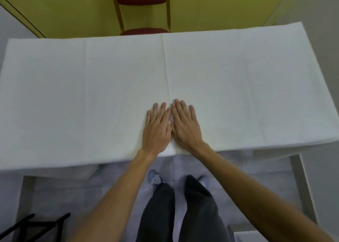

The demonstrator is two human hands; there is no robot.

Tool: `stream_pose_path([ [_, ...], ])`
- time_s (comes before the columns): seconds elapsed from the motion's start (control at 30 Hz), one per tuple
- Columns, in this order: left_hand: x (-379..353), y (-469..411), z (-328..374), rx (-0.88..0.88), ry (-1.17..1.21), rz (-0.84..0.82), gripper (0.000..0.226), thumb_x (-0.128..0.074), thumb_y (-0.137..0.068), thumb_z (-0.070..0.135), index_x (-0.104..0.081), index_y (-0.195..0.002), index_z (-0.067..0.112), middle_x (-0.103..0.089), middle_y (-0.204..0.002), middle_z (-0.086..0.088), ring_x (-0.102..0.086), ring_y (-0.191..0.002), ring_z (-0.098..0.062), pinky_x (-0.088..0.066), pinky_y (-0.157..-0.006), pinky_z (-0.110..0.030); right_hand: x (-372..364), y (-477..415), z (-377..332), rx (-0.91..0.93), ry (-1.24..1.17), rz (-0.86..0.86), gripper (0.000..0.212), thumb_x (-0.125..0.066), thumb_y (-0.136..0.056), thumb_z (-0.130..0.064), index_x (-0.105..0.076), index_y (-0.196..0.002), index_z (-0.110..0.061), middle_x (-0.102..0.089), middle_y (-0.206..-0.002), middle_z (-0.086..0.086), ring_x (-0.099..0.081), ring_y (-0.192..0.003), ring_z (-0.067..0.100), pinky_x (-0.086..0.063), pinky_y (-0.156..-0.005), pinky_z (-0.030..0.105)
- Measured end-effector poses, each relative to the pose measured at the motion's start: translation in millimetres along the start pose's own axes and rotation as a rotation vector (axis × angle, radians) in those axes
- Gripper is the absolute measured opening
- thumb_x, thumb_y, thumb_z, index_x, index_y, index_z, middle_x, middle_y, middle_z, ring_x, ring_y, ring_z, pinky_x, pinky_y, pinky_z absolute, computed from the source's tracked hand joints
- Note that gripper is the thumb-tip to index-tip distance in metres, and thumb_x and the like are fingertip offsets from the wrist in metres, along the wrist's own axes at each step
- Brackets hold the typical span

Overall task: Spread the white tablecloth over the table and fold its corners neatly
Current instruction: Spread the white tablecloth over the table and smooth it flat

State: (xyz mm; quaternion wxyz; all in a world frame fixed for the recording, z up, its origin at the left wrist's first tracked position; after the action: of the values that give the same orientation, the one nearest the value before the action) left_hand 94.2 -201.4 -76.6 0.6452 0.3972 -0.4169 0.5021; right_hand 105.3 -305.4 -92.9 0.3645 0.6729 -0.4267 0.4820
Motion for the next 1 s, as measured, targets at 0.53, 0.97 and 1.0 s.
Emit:
stream_pose_path([
  [0.53, -7, -3, 8, -0.008, -0.211, 0.017, 0.06, -0.027, -0.1, 0.035, -0.027, -0.154, 0.008, -0.02, -0.163, -0.01, -0.015, -0.151, -0.032, -0.016, -0.121, -0.049, 67, 82, 274, -0.16, 0.072, -0.011, 0.071, -0.022, -0.106, -0.05, -0.013, -0.159, -0.004, -0.007, -0.168, 0.012, -0.004, -0.156, 0.025, -0.01, -0.126, 0.05],
  [0.97, -59, -71, 194, 0.011, 0.06, 0.045, 0.057, -0.026, -0.101, 0.024, -0.022, -0.154, 0.003, -0.016, -0.163, -0.011, -0.005, -0.153, -0.024, -0.007, -0.124, -0.046, 77, 63, 214, -0.045, -0.176, 0.063, 0.059, -0.024, -0.107, -0.031, -0.018, -0.157, 0.0, -0.012, -0.166, 0.019, -0.006, -0.155, 0.032, -0.002, -0.126, 0.049],
  [1.0, -66, -76, 203, 0.026, 0.051, 0.033, 0.056, -0.022, -0.102, 0.024, -0.022, -0.154, 0.003, -0.016, -0.163, -0.012, -0.006, -0.153, -0.025, -0.008, -0.124, -0.045, 72, 59, 207, -0.035, -0.189, 0.046, 0.057, -0.024, -0.107, -0.029, -0.02, -0.157, -0.001, -0.015, -0.165, 0.019, -0.008, -0.155, 0.032, -0.003, -0.126, 0.049],
])
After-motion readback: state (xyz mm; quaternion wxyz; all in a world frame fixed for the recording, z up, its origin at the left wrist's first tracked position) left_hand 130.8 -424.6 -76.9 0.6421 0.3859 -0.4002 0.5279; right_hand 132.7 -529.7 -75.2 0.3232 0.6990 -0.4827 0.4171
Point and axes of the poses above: each hand's wrist, its own y-axis away from the middle knuckle, its own x-axis out of the back of the hand, z = x × y, the point moved 7 cm from there along -y, towards the middle knuckle
